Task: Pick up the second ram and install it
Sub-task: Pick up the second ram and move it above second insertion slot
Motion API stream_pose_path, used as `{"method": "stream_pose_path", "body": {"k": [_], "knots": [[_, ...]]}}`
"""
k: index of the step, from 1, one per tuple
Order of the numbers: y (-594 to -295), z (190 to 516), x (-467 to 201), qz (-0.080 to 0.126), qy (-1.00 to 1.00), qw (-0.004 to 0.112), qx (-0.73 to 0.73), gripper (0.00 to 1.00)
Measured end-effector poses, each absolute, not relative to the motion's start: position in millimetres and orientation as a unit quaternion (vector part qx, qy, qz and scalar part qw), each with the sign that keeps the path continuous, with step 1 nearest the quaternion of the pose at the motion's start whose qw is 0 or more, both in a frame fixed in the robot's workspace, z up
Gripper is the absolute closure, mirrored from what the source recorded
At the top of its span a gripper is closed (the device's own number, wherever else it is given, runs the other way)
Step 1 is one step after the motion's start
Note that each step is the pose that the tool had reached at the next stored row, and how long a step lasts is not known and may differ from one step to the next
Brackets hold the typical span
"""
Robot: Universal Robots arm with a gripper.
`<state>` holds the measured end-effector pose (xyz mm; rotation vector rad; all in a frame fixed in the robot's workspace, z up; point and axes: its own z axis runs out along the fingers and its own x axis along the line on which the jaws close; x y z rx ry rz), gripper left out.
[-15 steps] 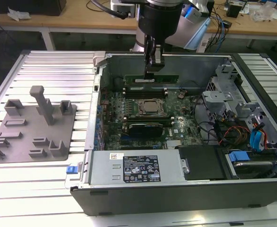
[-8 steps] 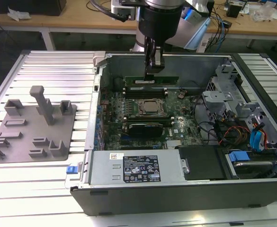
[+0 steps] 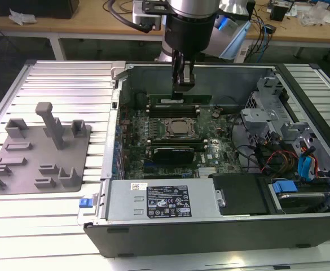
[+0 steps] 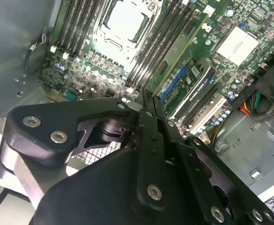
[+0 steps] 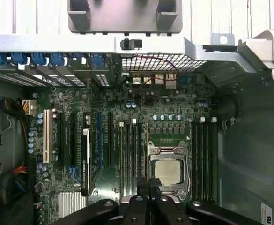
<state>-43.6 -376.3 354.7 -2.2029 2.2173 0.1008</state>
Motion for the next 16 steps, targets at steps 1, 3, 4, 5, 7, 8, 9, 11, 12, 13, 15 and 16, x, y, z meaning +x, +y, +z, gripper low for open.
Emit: {"method": "stream_pose_path", "body": {"k": [1,3,4,5,7,8,9,11,12,13,15,16], "knots": [[-375.9,353.8,-43.6,0.032,0.71,0.007,-0.704,0.91],[-375.0,352.1,-43.6,0.031,0.711,0.006,-0.703,0.91],[-374.7,351.3,-43.6,0.031,0.711,0.006,-0.702,0.91],[-374.0,349.7,-43.5,0.031,0.712,0.006,-0.701,0.91],[-372.5,346.3,-43.1,0.03,0.714,0.005,-0.7,0.91],[-371.8,344.8,-42.8,0.03,0.714,0.005,-0.699,0.91],[-371.3,343.2,-42.6,0.03,0.715,0.005,-0.699,0.91],[-370.7,340.9,-42.1,0.03,0.715,0.005,-0.698,0.91],[-370.5,340.2,-42.0,0.03,0.715,0.005,-0.698,0.91],[-370.0,339.1,-41.8,0.029,0.715,0.004,-0.698,0.91],[-369.0,337.6,-41.7,0.026,0.716,0.001,-0.698,0.91],[-368.6,337.0,-41.6,0.023,0.716,-0.002,-0.698,0.91]]}}
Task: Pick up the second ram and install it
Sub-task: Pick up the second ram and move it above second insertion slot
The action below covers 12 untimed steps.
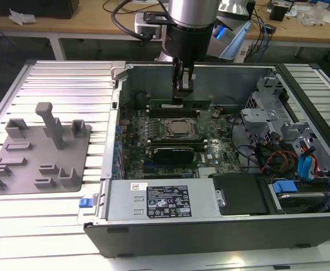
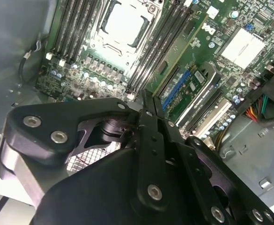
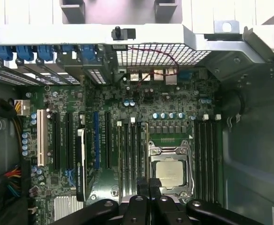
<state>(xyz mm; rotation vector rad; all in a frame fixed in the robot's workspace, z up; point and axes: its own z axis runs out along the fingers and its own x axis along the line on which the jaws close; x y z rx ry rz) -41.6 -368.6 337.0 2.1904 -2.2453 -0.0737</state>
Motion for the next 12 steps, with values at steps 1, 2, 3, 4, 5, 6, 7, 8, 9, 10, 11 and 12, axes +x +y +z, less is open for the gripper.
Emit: {"method": "stream_pose_path", "body": {"k": [1,2,3,4,5,6,7,8,9,10,11,12], "knots": [[-368.3,336.4,-41.6,-0.022,-0.716,0.004,0.698,0.91],[-367.7,334.8,-41.5,-0.018,-0.716,0.008,0.698,0.91],[-367.4,333.1,-41.5,-0.016,-0.715,0.011,0.698,0.91],[-367.2,331.8,-41.4,-0.015,-0.715,0.012,0.699,0.91],[-367.2,330.3,-41.4,-0.014,-0.714,0.013,0.7,0.91],[-367.2,329.0,-41.4,-0.014,-0.713,0.013,0.701,0.91],[-367.1,328.0,-41.4,-0.014,-0.712,0.013,0.701,0.91],[-367.0,326.5,-41.4,-0.013,-0.711,0.014,0.702,0.91],[-366.6,325.0,-41.4,-0.013,-0.711,0.014,0.703,0.91],[-366.3,324.0,-41.3,-0.012,-0.71,0.014,0.704,0.91],[-365.8,322.7,-41.2,-0.012,-0.709,0.014,0.705,0.91],[-365.1,320.6,-40.8,-0.012,-0.707,0.014,0.707,0.91]]}}
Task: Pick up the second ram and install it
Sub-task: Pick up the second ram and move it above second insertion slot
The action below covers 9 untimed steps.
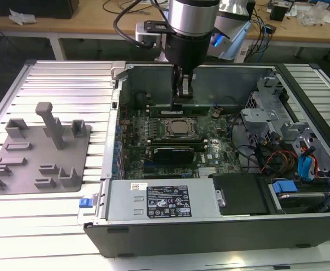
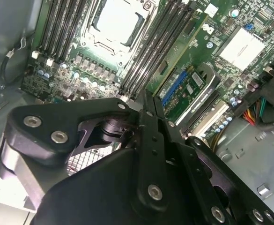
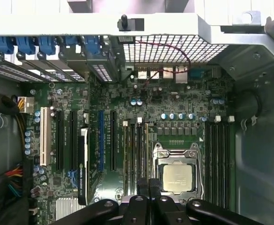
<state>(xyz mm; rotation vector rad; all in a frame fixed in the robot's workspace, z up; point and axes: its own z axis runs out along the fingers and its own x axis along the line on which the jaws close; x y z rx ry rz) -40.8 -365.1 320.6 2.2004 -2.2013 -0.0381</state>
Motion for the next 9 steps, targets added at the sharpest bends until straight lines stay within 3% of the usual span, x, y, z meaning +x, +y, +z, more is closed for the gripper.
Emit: {"method": "stream_pose_path", "body": {"k": [9], "knots": [[-361.4,309.3,-39.2,-0.009,-0.702,0.017,0.712,0.91]]}}
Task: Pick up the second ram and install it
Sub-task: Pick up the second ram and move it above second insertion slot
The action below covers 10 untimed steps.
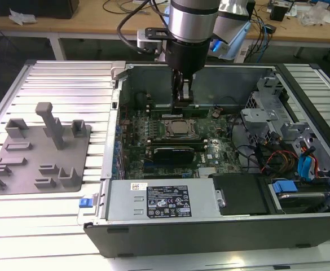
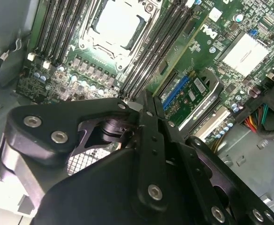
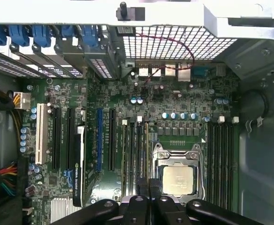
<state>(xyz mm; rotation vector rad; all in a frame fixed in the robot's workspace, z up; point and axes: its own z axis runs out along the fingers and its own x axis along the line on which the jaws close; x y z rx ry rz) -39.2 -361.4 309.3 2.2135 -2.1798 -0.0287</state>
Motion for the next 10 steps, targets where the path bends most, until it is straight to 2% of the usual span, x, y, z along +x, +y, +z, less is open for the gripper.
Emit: {"method": "stream_pose_path", "body": {"k": [10], "knots": [[-361.4,293.7,-37.5,-0.009,-0.706,0.017,0.708,0.91]]}}
